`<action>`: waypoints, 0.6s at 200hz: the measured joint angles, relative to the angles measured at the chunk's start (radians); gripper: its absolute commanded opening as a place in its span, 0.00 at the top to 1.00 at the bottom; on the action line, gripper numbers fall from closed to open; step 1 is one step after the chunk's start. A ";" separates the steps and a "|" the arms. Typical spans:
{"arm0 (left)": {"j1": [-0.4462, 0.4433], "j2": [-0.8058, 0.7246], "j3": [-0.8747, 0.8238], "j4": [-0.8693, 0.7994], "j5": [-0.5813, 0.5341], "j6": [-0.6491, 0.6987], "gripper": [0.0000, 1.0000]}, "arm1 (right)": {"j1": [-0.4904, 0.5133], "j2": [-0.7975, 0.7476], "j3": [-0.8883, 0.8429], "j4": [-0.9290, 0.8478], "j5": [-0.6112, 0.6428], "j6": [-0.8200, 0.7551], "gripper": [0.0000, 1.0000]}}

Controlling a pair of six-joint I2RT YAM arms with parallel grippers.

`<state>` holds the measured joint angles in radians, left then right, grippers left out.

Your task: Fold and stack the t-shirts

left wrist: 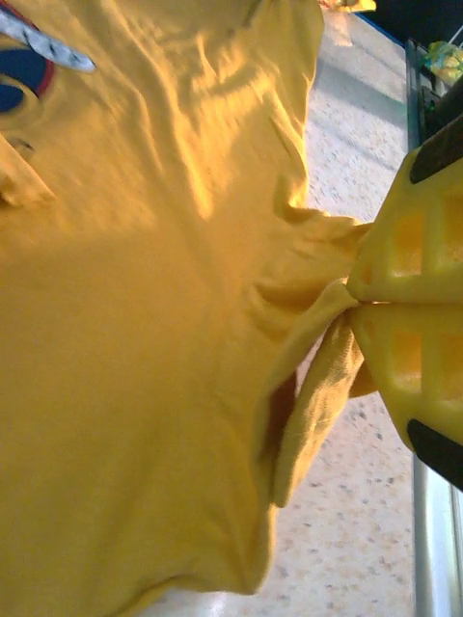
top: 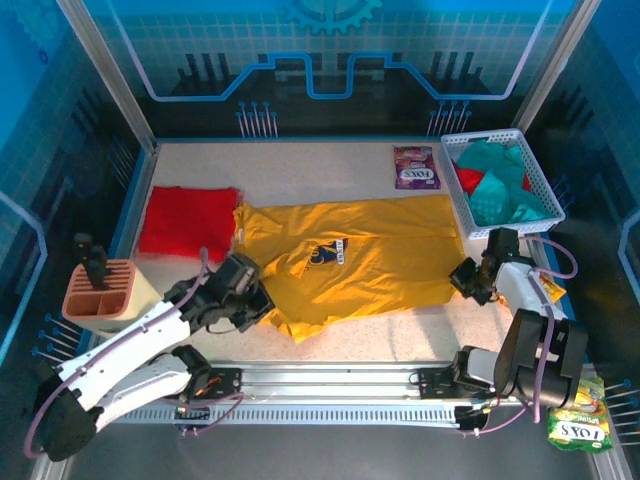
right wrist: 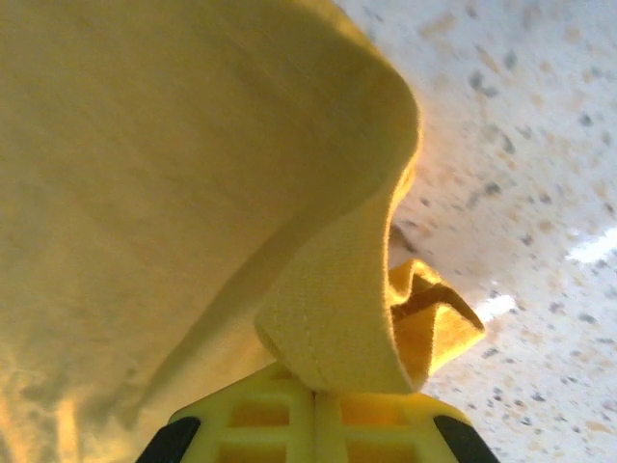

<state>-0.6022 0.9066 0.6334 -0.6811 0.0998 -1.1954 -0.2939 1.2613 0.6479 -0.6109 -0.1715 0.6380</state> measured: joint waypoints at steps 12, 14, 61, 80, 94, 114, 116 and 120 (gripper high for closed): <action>0.053 0.043 0.039 -0.001 0.022 0.049 1.00 | 0.000 0.027 0.029 0.002 -0.014 0.001 1.00; 0.063 0.054 0.047 -0.001 0.026 0.058 1.00 | 0.000 0.032 0.032 0.002 -0.015 0.001 1.00; 0.214 0.307 0.161 0.050 0.120 0.246 0.86 | 0.000 0.179 0.126 0.040 -0.047 0.002 1.00; 0.269 0.420 0.196 0.078 0.162 0.318 0.66 | 0.000 0.231 0.146 0.058 -0.048 0.001 1.00; 0.301 0.491 0.223 0.088 0.179 0.368 0.60 | 0.000 0.259 0.150 0.071 -0.051 -0.002 1.00; 0.337 0.530 0.241 0.084 0.191 0.420 0.56 | 0.000 0.277 0.150 0.077 -0.051 -0.009 1.00; 0.341 0.530 0.242 0.084 0.191 0.426 0.56 | 0.000 0.277 0.150 0.078 -0.051 -0.010 1.00; 0.348 0.528 0.242 0.083 0.193 0.433 0.56 | 0.000 0.277 0.150 0.080 -0.051 -0.011 1.00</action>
<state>-0.2546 1.4345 0.8753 -0.5980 0.2932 -0.7624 -0.2939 1.5379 0.7979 -0.5308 -0.2222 0.6273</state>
